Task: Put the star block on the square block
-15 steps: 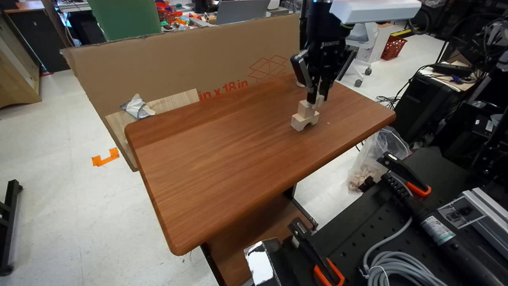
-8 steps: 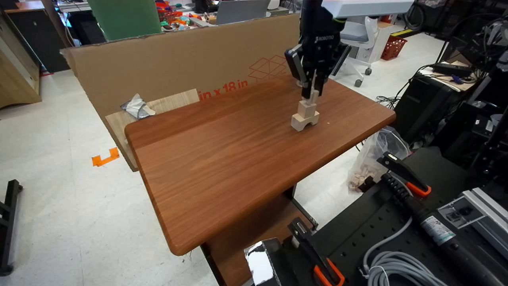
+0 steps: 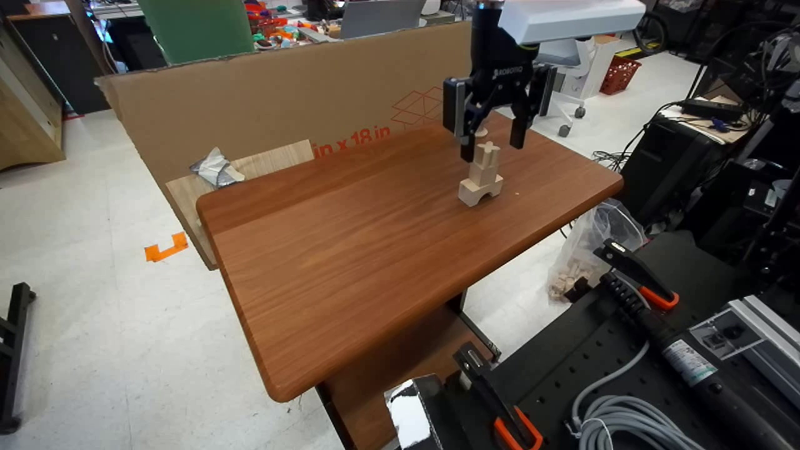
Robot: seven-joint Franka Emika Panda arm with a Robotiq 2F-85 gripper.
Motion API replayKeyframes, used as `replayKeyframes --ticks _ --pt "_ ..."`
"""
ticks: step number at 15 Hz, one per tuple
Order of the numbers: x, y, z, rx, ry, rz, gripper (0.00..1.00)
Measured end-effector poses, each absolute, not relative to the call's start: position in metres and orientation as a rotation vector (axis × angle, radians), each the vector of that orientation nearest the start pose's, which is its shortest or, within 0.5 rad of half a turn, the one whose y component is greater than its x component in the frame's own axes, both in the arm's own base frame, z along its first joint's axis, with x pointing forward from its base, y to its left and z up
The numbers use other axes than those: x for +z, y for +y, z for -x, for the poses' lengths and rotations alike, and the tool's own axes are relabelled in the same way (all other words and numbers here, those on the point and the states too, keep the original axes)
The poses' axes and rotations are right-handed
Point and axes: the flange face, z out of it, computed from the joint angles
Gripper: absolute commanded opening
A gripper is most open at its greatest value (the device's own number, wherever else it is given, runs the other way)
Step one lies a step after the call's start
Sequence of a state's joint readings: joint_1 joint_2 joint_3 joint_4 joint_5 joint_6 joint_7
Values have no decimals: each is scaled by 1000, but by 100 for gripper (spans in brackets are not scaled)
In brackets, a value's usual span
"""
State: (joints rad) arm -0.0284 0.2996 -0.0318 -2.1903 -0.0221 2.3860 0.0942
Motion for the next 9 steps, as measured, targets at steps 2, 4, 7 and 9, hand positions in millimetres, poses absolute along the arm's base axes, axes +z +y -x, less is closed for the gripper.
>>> replayKeyframes --ticks 2,4,7,9 --pt "251 -33 -547 152 213 3156 100" --pt "276 -32 -545 141 204 3161 100" --pt "332 -35 -535 115 175 3191 100" --pt "366 -39 -520 142 160 3194 100"
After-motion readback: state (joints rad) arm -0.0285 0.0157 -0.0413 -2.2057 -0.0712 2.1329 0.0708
